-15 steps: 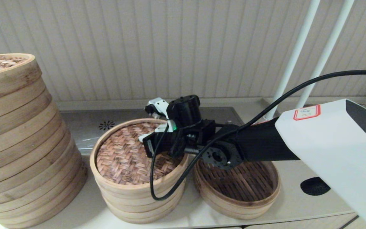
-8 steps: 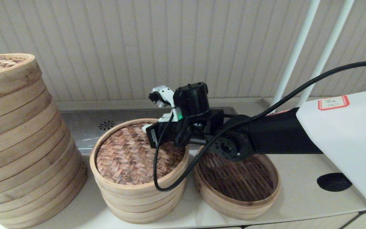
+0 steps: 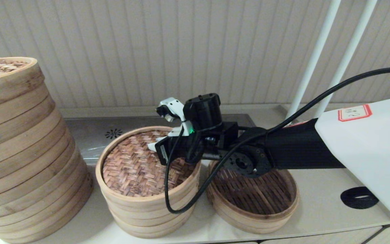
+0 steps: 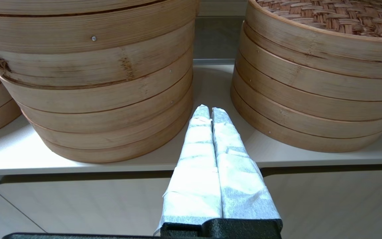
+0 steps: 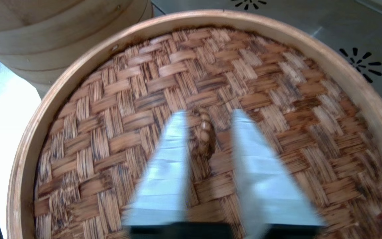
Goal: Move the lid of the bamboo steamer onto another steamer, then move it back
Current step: Pick up the steamer
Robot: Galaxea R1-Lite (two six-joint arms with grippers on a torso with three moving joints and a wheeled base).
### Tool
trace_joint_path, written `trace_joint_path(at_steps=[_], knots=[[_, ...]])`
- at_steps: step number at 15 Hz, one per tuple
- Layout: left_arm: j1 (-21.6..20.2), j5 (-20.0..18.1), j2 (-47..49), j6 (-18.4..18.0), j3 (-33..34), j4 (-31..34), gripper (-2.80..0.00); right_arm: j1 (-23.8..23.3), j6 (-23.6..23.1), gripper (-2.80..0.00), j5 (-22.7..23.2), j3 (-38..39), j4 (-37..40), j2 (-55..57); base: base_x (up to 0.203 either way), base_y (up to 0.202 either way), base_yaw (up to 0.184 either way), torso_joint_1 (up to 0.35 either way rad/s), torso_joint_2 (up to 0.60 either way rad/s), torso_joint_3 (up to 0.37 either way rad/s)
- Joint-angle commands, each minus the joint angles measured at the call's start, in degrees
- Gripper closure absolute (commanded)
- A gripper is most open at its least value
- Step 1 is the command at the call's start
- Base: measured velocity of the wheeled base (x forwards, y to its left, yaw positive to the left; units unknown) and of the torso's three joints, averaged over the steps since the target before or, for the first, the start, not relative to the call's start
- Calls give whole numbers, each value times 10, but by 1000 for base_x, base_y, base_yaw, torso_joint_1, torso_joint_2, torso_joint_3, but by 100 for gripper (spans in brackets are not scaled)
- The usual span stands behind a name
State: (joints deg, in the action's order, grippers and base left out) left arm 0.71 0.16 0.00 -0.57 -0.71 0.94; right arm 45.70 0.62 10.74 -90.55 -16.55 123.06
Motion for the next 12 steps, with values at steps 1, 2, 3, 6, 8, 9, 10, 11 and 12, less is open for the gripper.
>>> trace_joint_path(at_steps=[1,2,3,6,8,9,10,11,12], knots=[[0,0,1,0,0,0,0,1,0,-280,1,6,-1,1,0,0,0,0,0,0],[0,0,1,0,0,0,0,1,-1,-280,1,13,-1,0,0,0,0,0,0,0],[0,0,1,0,0,-1,0,1,-2,-280,1,19,-2,1,0,0,0,0,0,0],[0,0,1,0,0,-1,0,1,-1,-280,2,19,-3,5,0,0,0,0,0,0],[0,0,1,0,0,-1,0,2,-1,-280,2,13,-3,9,0,0,0,0,0,0],[0,0,1,0,0,0,0,2,-1,-280,2,12,-3,10,0,0,0,0,0,0],[0,0,1,0,0,0,0,2,-1,-280,1,11,-3,12,0,0,0,0,0,0],[0,0,1,0,0,0,0,3,-1,-280,1,10,-3,13,0,0,0,0,0,0],[0,0,1,0,0,0,0,3,-2,-280,1,8,-3,14,0,0,0,0,0,0]])
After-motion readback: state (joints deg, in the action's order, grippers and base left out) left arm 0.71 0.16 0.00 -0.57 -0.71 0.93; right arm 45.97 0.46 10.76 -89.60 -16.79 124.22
